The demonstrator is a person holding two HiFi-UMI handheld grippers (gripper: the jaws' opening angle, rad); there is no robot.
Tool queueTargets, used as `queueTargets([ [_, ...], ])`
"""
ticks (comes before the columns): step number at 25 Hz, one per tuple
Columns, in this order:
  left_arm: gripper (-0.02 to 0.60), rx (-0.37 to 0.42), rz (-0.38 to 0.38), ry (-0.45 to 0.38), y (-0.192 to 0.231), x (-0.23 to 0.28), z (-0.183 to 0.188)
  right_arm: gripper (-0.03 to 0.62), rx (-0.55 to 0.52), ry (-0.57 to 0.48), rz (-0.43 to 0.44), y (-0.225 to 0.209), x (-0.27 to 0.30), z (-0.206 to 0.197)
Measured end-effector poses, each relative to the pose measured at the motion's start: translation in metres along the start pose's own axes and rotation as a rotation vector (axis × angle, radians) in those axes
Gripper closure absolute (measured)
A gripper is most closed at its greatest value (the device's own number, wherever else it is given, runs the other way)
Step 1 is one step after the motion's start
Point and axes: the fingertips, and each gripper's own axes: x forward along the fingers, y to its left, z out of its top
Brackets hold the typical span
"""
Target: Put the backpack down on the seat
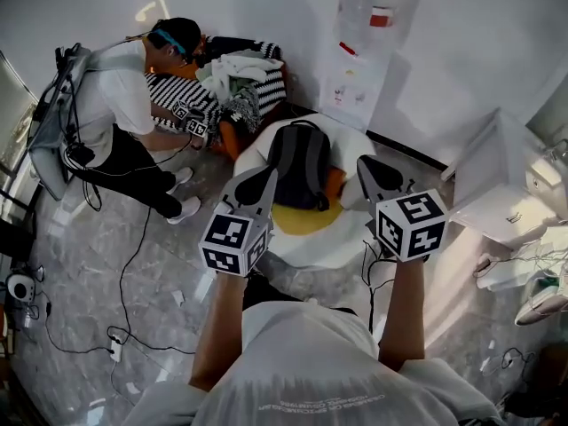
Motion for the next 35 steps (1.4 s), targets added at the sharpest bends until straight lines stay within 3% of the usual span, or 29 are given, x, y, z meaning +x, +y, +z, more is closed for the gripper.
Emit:
queueTargets([
  [7, 0.568, 0.076, 0.006, -0.07, -0.011, -0.013, 0.039, 0.589, -0.049, -0.014, 0.021, 0.012, -0.01, 0.011],
  [17, 0.568, 0.111, -0.004, -0.145, -0.019, -0.031, 0.077, 0.589, -0.098, -0.092, 0.009, 0.021, -0.029, 0.04],
  [35, 0.568, 0.149, 0.007, -0.151, -0.017, -0.041, 0.093, 0.591, -0.123, -0.164, 0.008, 0.032, -0.042, 0.065],
])
